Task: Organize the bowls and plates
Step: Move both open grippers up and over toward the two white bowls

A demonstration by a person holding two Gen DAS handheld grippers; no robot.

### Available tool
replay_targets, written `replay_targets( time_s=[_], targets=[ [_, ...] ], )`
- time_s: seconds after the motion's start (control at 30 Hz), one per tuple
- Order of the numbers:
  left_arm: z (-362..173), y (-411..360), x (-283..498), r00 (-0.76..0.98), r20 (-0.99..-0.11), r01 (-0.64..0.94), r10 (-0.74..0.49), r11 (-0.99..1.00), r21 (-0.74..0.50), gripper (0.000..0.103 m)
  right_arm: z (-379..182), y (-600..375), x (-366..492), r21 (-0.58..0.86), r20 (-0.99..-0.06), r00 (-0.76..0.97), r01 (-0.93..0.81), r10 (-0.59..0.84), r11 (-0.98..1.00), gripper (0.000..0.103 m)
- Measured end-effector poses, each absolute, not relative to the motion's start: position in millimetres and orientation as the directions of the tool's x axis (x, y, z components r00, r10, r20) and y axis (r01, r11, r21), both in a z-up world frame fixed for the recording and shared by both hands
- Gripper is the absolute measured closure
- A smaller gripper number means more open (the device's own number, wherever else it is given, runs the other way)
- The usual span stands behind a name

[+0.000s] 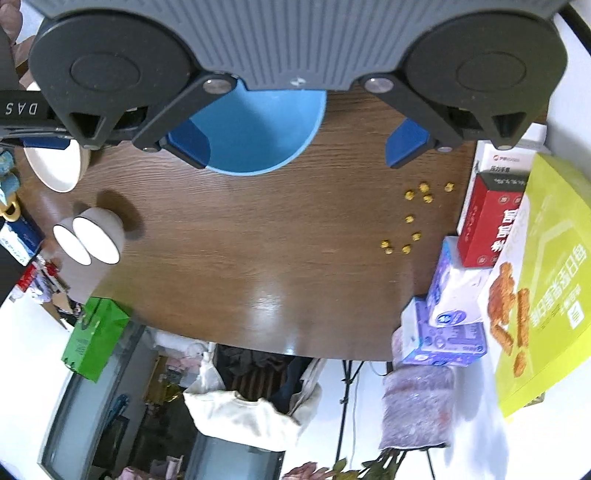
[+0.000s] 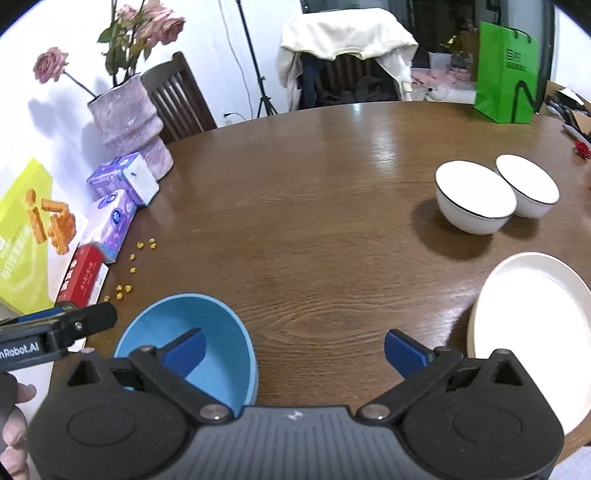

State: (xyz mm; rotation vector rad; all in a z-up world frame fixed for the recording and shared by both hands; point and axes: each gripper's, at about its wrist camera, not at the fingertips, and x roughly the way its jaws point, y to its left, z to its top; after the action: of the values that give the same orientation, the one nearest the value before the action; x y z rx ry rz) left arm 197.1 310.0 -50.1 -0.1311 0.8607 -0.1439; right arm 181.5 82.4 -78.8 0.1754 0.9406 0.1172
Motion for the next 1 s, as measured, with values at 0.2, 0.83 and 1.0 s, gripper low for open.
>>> replay_targets(
  time_s=[0.2,0.83,1.0],
  targets=[
    [-45,300,196,0.645,-0.735,0.114,-0.209,0.977,-0.177,0.0,-75,69,167,0.211,-0.785,0.599,0.019,0.158,0.977,0.0],
    [-24,263,193,0.682,-0.678,0.214,-0.275,0.961,-0.175,0.0,-57,21,152,0.225,-0.744,0.665,0.151,0.07,0.963,0.0],
    [-19,250,193,0.693,-0.674,0.199,-0.258,0.966,-0.165,0.0,-55,8,155,0.225,-0.734,0.676,0.143,0.071,0.964,0.0]
  ],
)
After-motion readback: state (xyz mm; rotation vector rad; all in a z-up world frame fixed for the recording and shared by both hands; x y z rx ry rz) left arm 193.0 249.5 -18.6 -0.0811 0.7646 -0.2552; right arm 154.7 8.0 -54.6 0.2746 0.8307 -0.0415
